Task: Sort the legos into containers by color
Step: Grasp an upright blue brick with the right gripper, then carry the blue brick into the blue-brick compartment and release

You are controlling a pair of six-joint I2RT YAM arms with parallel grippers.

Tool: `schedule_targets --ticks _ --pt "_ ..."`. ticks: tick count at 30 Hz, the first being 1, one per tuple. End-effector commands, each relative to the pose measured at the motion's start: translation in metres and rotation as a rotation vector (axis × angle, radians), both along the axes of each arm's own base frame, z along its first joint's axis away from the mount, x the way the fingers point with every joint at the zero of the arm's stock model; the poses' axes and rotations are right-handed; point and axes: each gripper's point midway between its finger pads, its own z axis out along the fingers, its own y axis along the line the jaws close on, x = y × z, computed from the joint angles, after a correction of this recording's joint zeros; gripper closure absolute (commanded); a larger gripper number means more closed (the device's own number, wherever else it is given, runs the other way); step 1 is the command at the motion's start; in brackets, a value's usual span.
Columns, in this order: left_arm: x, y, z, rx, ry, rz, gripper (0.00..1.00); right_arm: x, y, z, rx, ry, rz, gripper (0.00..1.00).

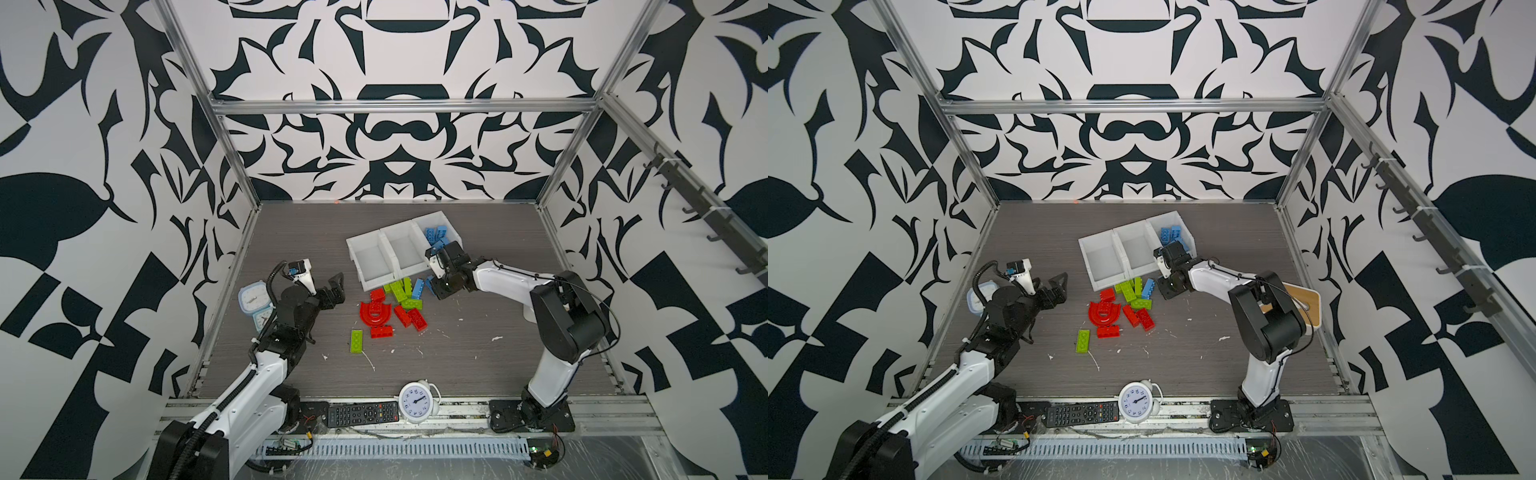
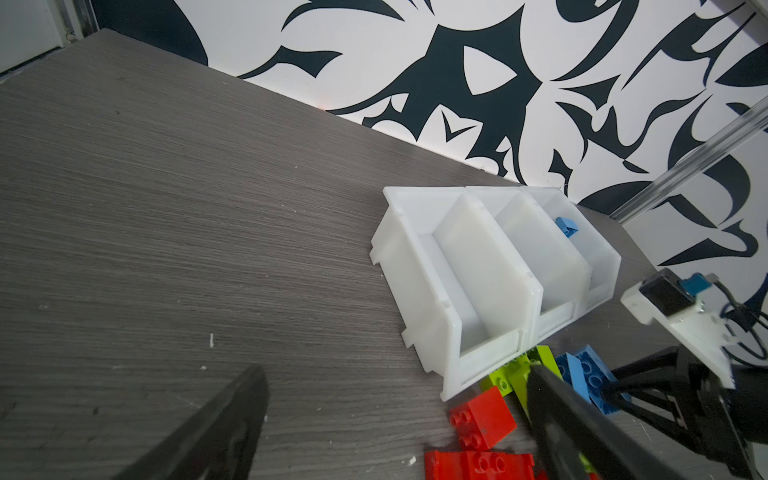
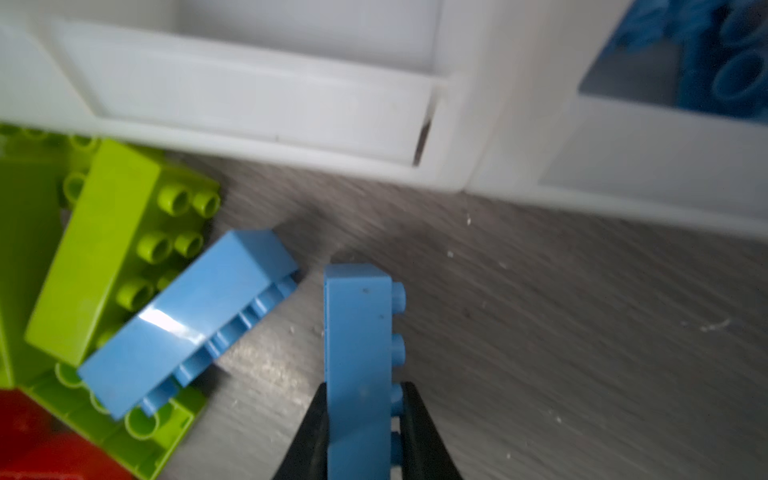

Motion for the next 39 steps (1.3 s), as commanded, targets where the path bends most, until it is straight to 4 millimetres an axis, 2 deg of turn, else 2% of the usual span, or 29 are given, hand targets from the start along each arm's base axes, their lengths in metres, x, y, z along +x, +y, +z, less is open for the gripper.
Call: schedule_targets --ticks 1,6,12,16,20,23,27,31,39 --pt "0.004 0.001 0.014 -0.012 -0.033 0.009 0.0 -0.013 -0.004 0.013 0.038 -0.023 -0.04 0.8" --pt "0.004 0.0 0.013 -0.013 -0.03 0.006 0.0 -0.031 -0.012 0.027 0.111 -0.054 -0.095 0.81" --pt "0.004 0.0 0.013 -0.015 -0.031 0.006 0.0 -0.025 -0.027 0.057 0.172 -0.133 -0.136 0.87" --pt "0.004 0.0 0.013 -0.013 -0.029 0.007 0.0 0.0 -0.034 0.087 0.209 -0.189 -0.148 0.87" --pt "0.005 0.0 0.012 -0.01 -0.026 0.009 0.0 0.033 -0.034 0.119 0.209 -0.252 -0.131 0.88" --pt "0.004 0.0 0.014 -0.013 -0.029 0.007 0.0 0.064 -0.041 0.139 0.174 -0.308 -0.142 0.88" --pt "0.003 0.002 0.015 -0.012 -0.036 0.016 0.0 0.106 -0.038 0.157 0.217 -0.34 -0.136 0.88" --pt "0.005 0.004 0.011 -0.006 -0.027 0.027 0.0 0.14 -0.035 0.159 0.219 -0.346 -0.143 0.88" --pt "0.004 0.004 0.012 -0.003 -0.029 0.028 0.0 0.17 -0.024 0.137 0.228 -0.322 -0.141 0.86"
